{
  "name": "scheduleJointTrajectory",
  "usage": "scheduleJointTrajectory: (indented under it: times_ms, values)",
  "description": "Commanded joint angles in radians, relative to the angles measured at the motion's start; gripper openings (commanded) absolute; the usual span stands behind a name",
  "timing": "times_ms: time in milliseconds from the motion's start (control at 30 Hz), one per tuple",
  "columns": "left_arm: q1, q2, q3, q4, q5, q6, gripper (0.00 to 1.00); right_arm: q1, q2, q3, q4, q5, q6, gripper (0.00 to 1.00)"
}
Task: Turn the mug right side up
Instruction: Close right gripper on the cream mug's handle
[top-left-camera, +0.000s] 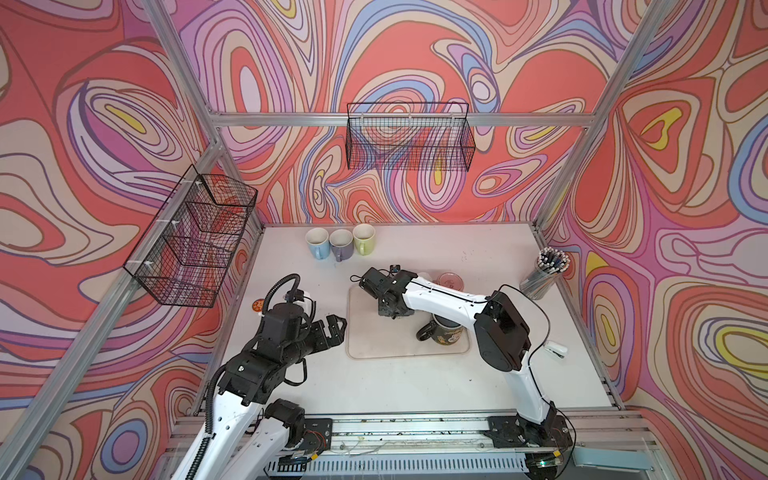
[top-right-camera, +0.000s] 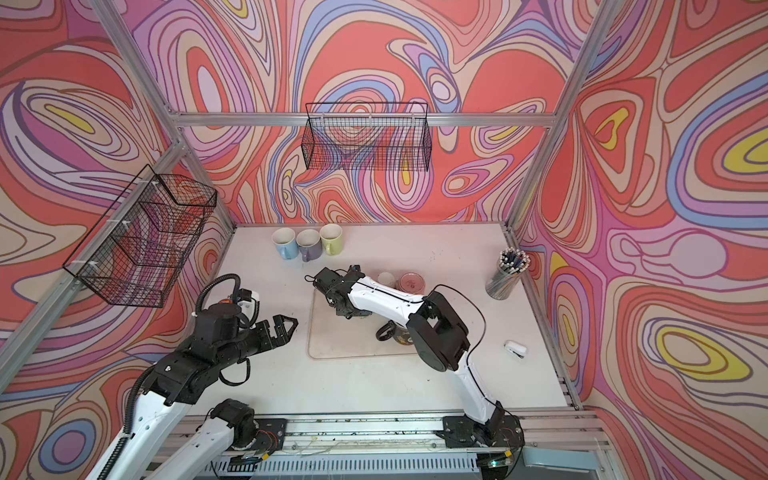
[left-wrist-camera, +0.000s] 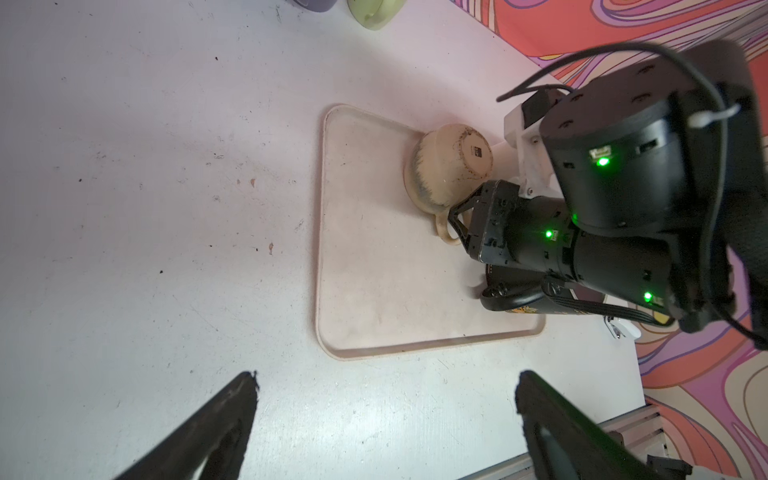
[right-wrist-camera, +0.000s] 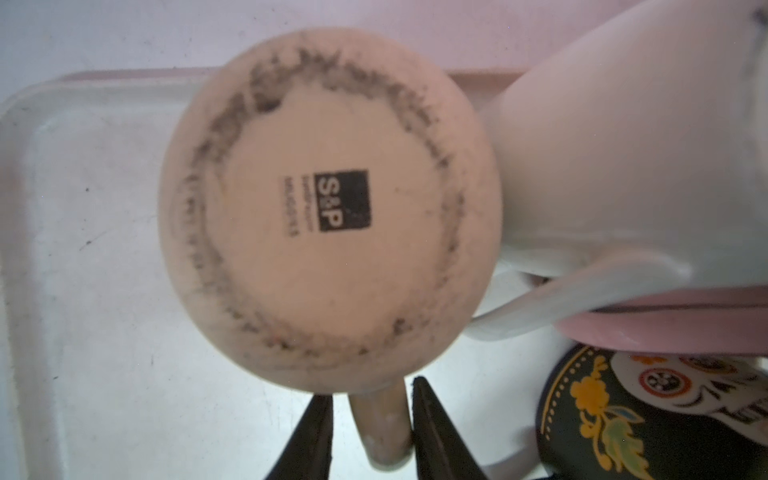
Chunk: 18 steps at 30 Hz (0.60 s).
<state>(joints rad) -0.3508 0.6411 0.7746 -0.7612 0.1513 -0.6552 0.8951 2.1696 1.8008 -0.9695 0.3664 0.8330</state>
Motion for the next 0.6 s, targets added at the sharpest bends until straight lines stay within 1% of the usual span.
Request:
scheduleJointTrajectory:
  times_ms: [0,133,400,467,567]
  values:
    - [0.009,0.009,-0.011,0.018,0.009,0.010,1.00,-0.006,0.021,0.015,0.025,0.009,-0.048,0.31]
    - [0.008,0.007,-0.016,0.034,0.031,0.026,1.00,-0.007,0.027,0.014,0.027,0.022,-0.063,0.28]
    - [0.008,0.008,-0.029,0.056,0.051,0.041,1.00,-0.023,0.032,-0.001,0.059,0.002,-0.087,0.24]
    - [0.008,0.015,-0.029,0.056,0.048,0.042,1.00,-0.028,0.031,-0.006,0.069,-0.004,-0.093,0.22]
    - [0.008,0.023,-0.032,0.061,0.051,0.044,1.00,-0.039,0.032,-0.009,0.081,-0.015,-0.098,0.14]
